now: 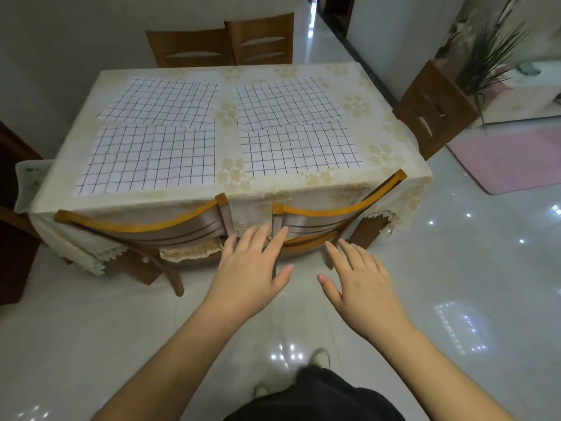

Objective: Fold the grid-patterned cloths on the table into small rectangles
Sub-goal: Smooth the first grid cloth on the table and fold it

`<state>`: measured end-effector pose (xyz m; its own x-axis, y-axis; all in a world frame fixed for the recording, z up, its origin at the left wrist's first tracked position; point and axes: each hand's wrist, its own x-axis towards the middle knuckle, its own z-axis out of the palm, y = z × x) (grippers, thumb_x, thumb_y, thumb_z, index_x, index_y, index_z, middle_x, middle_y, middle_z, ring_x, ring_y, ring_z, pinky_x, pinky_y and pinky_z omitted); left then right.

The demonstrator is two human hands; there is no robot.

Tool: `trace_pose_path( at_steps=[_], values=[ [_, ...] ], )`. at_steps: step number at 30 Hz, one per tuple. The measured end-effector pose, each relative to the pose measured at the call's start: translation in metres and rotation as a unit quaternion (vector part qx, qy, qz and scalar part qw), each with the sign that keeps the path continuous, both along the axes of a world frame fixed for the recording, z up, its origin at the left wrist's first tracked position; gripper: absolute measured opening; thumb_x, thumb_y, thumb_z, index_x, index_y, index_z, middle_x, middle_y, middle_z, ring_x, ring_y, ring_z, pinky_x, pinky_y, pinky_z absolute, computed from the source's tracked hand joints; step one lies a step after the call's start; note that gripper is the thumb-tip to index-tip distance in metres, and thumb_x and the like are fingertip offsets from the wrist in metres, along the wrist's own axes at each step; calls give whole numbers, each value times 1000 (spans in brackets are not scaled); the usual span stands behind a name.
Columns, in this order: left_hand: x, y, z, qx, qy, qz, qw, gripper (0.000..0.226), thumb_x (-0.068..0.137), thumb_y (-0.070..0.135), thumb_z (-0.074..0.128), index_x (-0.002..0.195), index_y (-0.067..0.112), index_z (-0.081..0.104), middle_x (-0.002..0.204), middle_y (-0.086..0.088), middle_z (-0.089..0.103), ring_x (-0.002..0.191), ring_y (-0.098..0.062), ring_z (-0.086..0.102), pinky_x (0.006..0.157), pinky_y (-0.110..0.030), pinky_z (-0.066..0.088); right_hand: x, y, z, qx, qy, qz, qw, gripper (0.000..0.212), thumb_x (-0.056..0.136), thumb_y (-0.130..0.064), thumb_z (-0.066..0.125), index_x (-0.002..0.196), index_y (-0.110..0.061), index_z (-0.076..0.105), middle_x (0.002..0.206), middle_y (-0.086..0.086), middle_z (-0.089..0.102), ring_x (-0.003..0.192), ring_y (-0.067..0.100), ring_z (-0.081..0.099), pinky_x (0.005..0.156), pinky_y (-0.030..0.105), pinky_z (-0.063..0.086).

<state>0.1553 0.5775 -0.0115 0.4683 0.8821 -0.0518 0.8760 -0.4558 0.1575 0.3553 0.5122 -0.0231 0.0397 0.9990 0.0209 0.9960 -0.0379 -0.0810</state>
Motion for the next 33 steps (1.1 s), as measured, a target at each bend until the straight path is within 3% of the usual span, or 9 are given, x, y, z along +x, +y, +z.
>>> trace_pose_path(
  at_steps=[4,7,10,19,26,30,33],
  values=[
    [21,51,-2,-3,2,2,1000,66,95,60,23,154,34,13,161,2,19,147,-19,17,119,-47,16,19,51,-3,7,10,-1,1000,63,92,-56,33,141,-19,47,139,8,54,127,27,52,104,44,41],
    [38,86,-8,-7,3,18,1000,72,88,62,14,153,32,17,160,0,23,147,-20,19,118,-47,18,38,93,-9,8,21,8,1000,62,93,-55,33,141,-18,46,138,8,54,127,27,50,105,45,41],
    [55,118,-13,-33,14,33,999,69,92,61,20,154,31,12,161,1,18,148,-19,15,119,-46,17,56,131,-12,3,21,11,1000,63,92,-55,32,139,-17,50,135,10,57,123,29,54,102,45,43],
    [91,200,-20,-42,36,65,996,80,82,65,0,154,32,9,163,3,14,149,-17,14,120,-44,15,98,235,-16,-5,39,63,997,62,90,-50,34,134,-12,55,133,14,59,120,32,57,98,46,48],
    [83,250,-37,-69,23,69,995,79,83,66,0,155,34,5,164,3,11,150,-18,11,120,-45,13,83,289,-25,-31,38,57,997,63,90,-54,32,137,-16,52,135,11,58,123,29,56,100,46,46],
    [65,285,-45,-59,-5,52,997,77,86,62,16,155,28,18,158,-5,30,145,-24,29,115,-50,27,64,314,-37,-49,37,52,997,62,90,-54,36,135,-15,54,133,12,59,121,31,57,100,47,46],
    [44,316,-50,-61,-3,17,998,79,84,63,13,155,28,16,159,-6,28,145,-25,28,115,-50,26,43,334,-44,-63,27,34,997,65,90,-54,32,136,-14,54,133,13,59,121,32,57,100,47,45]
  ],
)
